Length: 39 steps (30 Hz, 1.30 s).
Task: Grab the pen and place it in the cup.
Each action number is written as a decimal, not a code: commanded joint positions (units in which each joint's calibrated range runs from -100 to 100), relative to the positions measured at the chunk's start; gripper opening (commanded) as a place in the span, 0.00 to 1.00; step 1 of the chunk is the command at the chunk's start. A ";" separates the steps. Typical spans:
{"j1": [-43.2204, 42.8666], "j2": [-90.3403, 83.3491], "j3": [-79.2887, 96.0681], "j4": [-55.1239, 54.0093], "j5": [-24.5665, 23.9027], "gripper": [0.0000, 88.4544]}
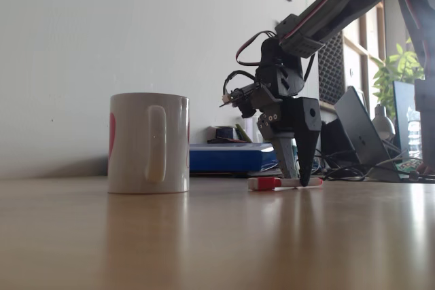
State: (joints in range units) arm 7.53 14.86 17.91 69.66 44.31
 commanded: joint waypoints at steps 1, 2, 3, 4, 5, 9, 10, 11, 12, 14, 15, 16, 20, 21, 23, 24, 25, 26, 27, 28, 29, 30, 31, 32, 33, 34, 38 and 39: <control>-0.98 -9.55 -0.30 -0.63 -2.37 0.01; -1.31 -11.29 -0.30 -0.37 -3.11 0.01; -1.48 -13.12 -0.21 -0.28 -4.00 0.01; -1.98 -15.03 -0.12 -0.28 -5.11 0.01; -2.31 -16.85 -0.12 -0.28 -6.26 0.01; -4.65 -24.99 3.41 -1.14 -10.10 0.01; -5.32 -26.98 4.50 -1.32 -10.99 0.01; -5.90 -29.14 5.68 -2.01 -11.94 0.01; -6.40 -31.13 6.76 -2.95 -13.25 0.01; -7.15 -35.28 9.03 -5.88 -16.14 0.01; -7.57 -37.44 10.20 -7.60 -17.40 0.01; -8.07 -39.51 11.47 -9.23 -18.61 0.01; -10.99 -46.15 15.00 -14.99 -23.18 0.01; -11.82 -47.15 15.27 -15.51 -24.02 0.01; -12.91 -48.47 15.46 -16.54 -25.92 0.01; -13.33 -48.64 15.46 -17.40 -26.92 0.01; -13.74 -48.72 15.55 -18.18 -28.02 0.01; -14.24 -48.81 15.55 -18.95 -29.12 0.01; -14.58 -48.89 15.55 -19.47 -30.02 0.01; -15.00 -49.05 15.64 -19.90 -30.70 0.01; -15.50 -49.22 15.64 -20.16 -31.17 0.01; -16.08 -49.22 15.64 -20.59 -31.43 0.01; -16.66 -49.22 15.64 -21.02 -31.75 0.01; -17.16 -49.22 15.73 -21.62 -32.06 0.01; -17.58 -49.22 15.82 -22.56 -32.54 0.01; -17.92 -49.22 16.27 -23.94 -33.01 0.01; -19.58 -49.30 19.08 -31.42 -33.54 0.01; -20.09 -49.30 19.62 -33.14 -33.59 0.01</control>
State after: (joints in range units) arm -11.59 -32.55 37.15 41.53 11.09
